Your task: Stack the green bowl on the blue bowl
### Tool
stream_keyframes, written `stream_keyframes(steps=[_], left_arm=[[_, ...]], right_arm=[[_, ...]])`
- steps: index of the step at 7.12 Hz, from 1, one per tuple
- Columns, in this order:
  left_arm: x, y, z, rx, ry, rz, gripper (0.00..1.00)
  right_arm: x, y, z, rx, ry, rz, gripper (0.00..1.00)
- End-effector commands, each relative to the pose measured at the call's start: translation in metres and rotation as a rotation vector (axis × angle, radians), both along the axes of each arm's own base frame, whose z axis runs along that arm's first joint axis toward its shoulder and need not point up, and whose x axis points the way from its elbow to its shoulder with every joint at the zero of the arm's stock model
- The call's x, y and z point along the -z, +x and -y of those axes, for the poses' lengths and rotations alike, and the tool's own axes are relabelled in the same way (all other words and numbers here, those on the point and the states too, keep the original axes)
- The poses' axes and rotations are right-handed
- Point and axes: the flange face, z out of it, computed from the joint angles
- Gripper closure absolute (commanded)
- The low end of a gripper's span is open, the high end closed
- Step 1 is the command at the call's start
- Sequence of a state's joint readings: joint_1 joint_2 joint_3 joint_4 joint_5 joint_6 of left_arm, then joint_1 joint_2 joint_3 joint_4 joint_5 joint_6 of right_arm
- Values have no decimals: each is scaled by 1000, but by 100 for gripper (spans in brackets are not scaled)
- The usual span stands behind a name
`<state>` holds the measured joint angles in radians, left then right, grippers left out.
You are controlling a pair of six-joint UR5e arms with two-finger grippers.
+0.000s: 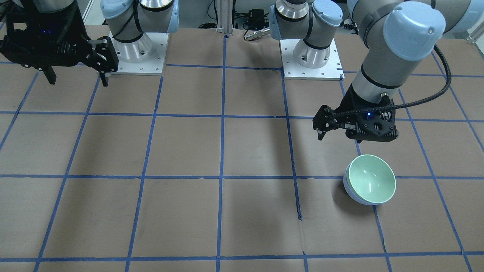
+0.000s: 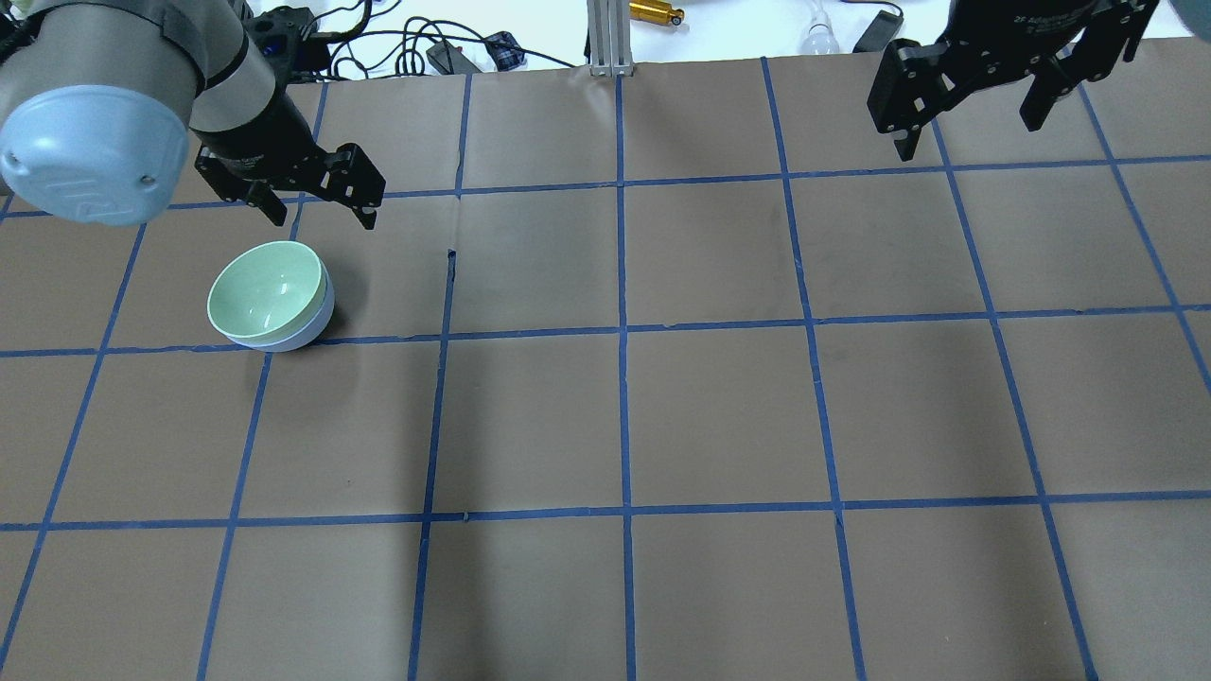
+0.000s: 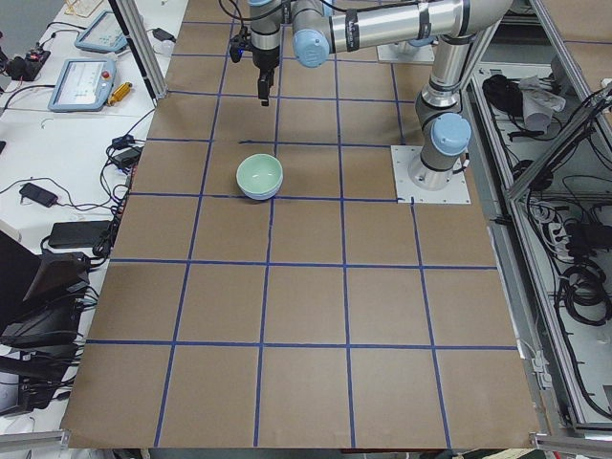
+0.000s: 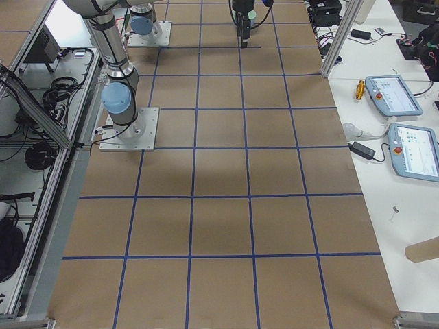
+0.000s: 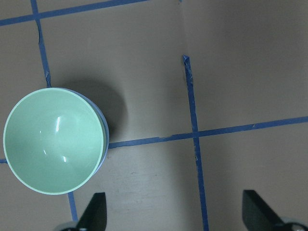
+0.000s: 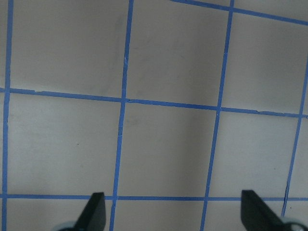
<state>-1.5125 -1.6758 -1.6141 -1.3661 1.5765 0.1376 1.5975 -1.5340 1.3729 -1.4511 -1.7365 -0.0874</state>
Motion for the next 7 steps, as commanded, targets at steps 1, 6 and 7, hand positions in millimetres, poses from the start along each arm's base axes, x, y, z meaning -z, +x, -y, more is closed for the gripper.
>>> stream_keyframes(steps=[1, 6, 7], left_arm=[[-33, -30, -24, -2, -36, -4, 0], [-55, -29, -63, -4, 59, 2, 0], [-56, -31, -64, -1, 58, -9, 0]], right_arm=[[0, 0, 0, -1, 0, 0, 0], [0, 0, 0, -1, 0, 0, 0], [0, 0, 0, -1, 0, 0, 0]])
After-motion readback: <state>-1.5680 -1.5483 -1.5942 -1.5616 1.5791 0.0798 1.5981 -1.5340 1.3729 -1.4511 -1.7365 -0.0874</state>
